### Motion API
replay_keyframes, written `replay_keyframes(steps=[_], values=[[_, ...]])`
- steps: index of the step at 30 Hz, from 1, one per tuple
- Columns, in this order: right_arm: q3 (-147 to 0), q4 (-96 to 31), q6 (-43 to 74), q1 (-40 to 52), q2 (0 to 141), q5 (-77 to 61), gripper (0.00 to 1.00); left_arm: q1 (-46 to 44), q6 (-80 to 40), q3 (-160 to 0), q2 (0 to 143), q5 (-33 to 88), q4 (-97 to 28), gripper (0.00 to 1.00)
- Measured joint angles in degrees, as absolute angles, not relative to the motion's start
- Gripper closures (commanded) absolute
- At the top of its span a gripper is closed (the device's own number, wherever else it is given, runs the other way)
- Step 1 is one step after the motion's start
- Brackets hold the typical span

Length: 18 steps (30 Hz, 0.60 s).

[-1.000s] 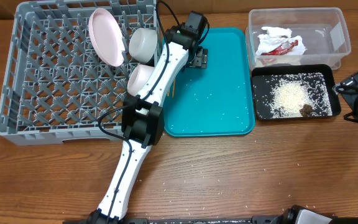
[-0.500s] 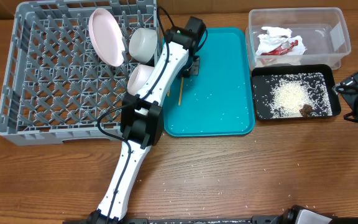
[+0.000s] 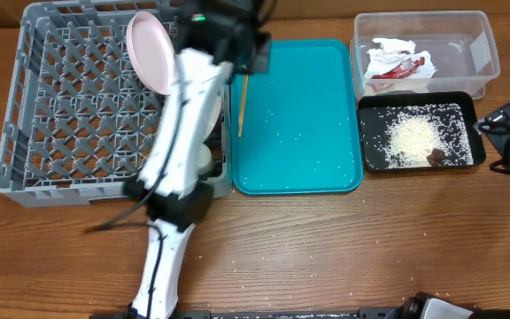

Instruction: Sort waste into correct bins and load items into the dishwasher

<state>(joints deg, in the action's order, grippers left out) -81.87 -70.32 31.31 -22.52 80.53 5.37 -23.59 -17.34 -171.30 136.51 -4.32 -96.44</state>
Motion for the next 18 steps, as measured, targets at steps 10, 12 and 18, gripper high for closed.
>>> replay_keyframes(steps=[10,12,18], values=[[-81.9,-70.3,31.3,-22.5,80.5,5.3,0.0,-12.9,-14.8,-138.8,113.6,-6.2,-96.4,0.96],[-81.9,-70.3,31.3,-22.5,80.5,5.3,0.0,-9.5,-14.9,-131.0,112.9,-7.0,-93.6,0.96],[-81.9,-70.3,31.3,-22.5,80.5,5.4,0.0,-5.8,-11.8,-111.2,113.6,-8.2,-74.7,0.96]])
